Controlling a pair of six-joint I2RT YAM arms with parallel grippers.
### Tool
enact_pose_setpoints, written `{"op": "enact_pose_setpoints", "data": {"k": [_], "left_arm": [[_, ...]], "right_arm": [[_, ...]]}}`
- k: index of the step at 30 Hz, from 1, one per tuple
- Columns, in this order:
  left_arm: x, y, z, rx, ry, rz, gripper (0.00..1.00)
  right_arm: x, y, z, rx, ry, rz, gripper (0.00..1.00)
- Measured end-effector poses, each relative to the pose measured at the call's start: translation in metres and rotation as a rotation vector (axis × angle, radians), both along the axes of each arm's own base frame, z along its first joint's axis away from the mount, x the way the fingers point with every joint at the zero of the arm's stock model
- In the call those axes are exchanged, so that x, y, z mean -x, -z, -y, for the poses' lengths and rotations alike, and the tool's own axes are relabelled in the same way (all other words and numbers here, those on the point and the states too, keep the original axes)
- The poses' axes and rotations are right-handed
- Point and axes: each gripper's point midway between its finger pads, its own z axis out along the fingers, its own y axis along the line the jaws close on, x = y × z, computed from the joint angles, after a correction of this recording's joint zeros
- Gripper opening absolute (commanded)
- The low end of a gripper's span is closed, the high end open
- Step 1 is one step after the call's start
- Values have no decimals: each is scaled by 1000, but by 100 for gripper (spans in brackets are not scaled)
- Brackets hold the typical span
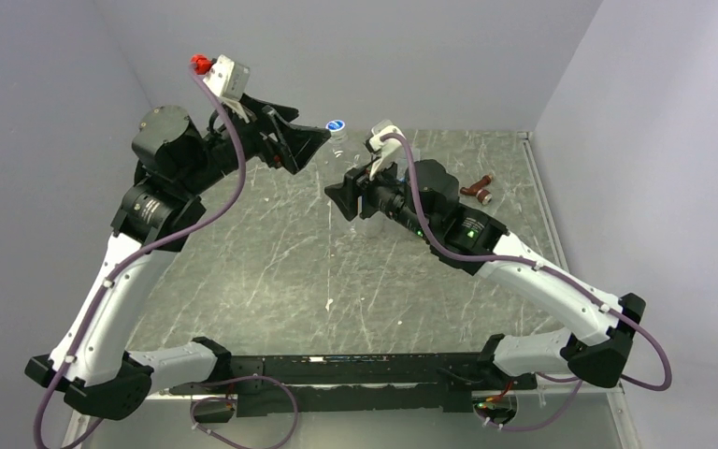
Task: Screw on the bottle caps
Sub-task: Screw the bottle cap onto the plastic bottle.
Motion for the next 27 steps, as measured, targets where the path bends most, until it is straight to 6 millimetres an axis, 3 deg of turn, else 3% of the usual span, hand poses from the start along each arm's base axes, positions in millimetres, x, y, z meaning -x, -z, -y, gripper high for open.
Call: {"op": "enact_pose_setpoints", "data": {"k": [7,16,27], "left_arm": [[-11,5,1,0,-26,-22,89],[-13,-2,4,14,-16,0,83],[-27,5,12,3,-16,-29,72]], "right_arm": [[-3,-12,1,-19,32,15,35],[-9,-4,-9,3,43,3,35],[-10,-8,-12,-2,49,7,35]]}}
